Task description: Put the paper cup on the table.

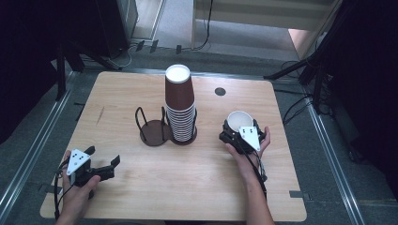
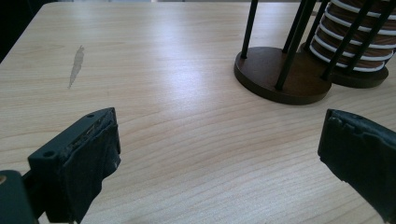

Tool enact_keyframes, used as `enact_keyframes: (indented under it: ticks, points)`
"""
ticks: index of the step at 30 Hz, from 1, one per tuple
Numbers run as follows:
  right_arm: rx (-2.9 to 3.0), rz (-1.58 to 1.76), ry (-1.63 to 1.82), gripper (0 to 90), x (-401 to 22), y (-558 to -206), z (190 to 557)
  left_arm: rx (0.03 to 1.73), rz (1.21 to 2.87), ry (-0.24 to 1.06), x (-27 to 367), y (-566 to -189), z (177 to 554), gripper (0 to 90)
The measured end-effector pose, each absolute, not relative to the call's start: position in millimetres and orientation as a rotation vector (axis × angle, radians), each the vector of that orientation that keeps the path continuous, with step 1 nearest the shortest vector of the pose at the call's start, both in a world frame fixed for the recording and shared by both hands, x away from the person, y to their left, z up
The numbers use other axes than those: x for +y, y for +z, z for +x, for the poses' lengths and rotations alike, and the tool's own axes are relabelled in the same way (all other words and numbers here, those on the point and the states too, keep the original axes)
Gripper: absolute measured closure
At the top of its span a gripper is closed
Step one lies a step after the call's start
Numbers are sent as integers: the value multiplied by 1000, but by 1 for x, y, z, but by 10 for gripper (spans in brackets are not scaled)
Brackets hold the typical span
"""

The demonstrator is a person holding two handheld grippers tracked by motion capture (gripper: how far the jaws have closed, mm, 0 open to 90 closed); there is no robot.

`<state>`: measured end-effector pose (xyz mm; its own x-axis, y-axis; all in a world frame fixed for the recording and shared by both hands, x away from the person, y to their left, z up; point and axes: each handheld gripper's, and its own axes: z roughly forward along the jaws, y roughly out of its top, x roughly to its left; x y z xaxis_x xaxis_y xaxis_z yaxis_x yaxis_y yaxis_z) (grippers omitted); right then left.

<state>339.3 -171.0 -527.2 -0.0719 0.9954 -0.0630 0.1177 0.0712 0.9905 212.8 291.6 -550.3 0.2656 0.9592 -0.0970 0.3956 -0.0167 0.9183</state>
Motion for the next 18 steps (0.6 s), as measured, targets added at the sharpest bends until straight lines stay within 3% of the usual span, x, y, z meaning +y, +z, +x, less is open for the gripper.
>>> enact_keyframes:
  ticks: [18]
  points:
    - [1360,1196,1219,0,-177,-507,316,1298,1574,738,292,-550,213,0]
